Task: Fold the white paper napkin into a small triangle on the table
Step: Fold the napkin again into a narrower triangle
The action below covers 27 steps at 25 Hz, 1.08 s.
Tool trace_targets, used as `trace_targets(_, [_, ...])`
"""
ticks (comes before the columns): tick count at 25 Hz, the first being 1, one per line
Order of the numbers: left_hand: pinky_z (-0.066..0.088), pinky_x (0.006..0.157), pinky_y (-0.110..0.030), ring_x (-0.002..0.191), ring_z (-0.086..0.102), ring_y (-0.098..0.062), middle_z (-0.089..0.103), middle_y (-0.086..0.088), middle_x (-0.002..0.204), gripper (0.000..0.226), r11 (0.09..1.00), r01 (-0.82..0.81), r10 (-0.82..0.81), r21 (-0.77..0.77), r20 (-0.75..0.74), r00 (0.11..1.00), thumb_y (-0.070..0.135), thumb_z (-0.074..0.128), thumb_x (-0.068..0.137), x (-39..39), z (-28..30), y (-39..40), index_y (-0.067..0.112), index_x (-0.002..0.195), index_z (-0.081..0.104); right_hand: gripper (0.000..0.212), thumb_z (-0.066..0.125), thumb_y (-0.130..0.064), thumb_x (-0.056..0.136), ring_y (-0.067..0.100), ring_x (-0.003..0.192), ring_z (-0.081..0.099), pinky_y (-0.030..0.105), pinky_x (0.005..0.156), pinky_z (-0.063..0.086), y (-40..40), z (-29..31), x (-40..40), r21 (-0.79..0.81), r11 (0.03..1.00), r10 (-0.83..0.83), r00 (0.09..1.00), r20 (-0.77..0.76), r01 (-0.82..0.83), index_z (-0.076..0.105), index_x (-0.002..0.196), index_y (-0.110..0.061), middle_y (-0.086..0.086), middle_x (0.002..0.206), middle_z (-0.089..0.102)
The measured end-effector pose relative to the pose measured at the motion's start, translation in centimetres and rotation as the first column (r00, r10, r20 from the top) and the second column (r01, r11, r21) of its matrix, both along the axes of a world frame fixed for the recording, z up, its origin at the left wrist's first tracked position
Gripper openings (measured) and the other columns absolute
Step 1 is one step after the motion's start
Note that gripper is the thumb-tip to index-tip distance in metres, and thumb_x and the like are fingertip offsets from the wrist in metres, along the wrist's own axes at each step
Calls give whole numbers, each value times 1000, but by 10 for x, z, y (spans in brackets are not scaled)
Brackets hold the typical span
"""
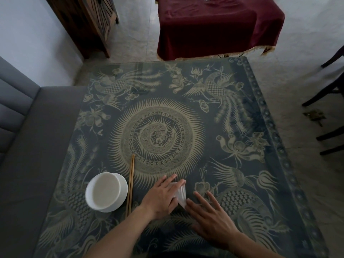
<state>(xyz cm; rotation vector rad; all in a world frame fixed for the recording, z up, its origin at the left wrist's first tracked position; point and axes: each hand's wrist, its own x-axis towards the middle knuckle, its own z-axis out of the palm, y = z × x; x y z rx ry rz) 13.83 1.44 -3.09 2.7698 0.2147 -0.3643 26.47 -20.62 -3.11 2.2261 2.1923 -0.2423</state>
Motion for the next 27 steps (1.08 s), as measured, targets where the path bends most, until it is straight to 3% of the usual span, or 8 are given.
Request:
trace_targets(4, [-2, 123, -44, 150, -13, -10, 16, 5, 165, 67, 999, 40, -40, 9, -5, 999, 37, 27, 99, -2, 1, -2, 25, 157, -3, 45, 51, -53, 93, 29, 138, 40, 55, 104, 29, -5, 3, 5, 64, 998, 31, 999, -28, -29, 60, 130, -29, -2, 142, 55])
trace_targets(6, [-3, 122, -45, 150, -11, -13, 4, 8, 166, 67, 997, 72, -73, 28, 43, 996, 34, 30, 100, -6, 3, -4, 25, 157, -5, 37, 51, -47, 94, 26, 138, 40, 50, 111, 22, 2, 6, 7, 74, 996, -46, 997, -68, 51, 60, 126, -30, -1, 141, 55])
trace_targets(10, [4, 121, -42, 152, 0, -17, 2, 1, 166, 68, 997, -73, 72, 3, 116, 991, 29, 39, 99, -27, 3, -18, 18, 158, 8, 57, 43, -40, 95, 26, 145, 25, 47, 112, 16, 38, 9, 4, -24, 974, -227, 971, -77, 226, 44, 145, -13, 6, 154, 40])
trace_targets(13, [11, 117, -45, 152, 2, -17, 5, -2, 166, 69, 992, -117, 116, 38, 40, 992, 37, 40, 99, -42, -3, -34, 14, 157, 11, 64, 36, -46, 100, 26, 148, 11, 47, 112, 9, 56, 2, 2, -81, 983, -171, 984, -56, 166, 24, 153, -10, 7, 160, 20])
trace_targets(16, [8, 115, -47, 151, -2, -18, 7, -3, 165, 70, 988, -111, 114, 106, -22, 993, 49, 34, 101, -46, -5, -37, 15, 157, 10, 68, 34, -52, 100, 26, 148, 12, 48, 112, 9, 57, -4, 1, -132, 982, -144, 988, -51, 137, 23, 153, -10, 8, 161, 18])
trace_targets(22, [4, 112, -58, 151, 4, -32, 5, -11, 165, 79, 991, -9, 17, 135, -55, 998, 65, 40, 92, -47, -4, -30, 38, 156, 5, 74, 33, -59, 99, 25, 148, 12, 47, 112, 11, 55, -6, 5, -142, 983, -132, 987, -92, 118, 22, 153, -11, 7, 161, 17])
trace_targets(27, [1, 107, -71, 148, -6, -45, -10, -7, 166, 80, 993, 12, -3, 115, -74, 997, 78, 40, 84, -46, -13, -25, 53, 151, 5, 79, 33, -64, 96, 26, 148, 11, 47, 112, 10, 55, -3, 8, -180, 978, -123, 986, -115, 101, 18, 154, -12, 6, 162, 15])
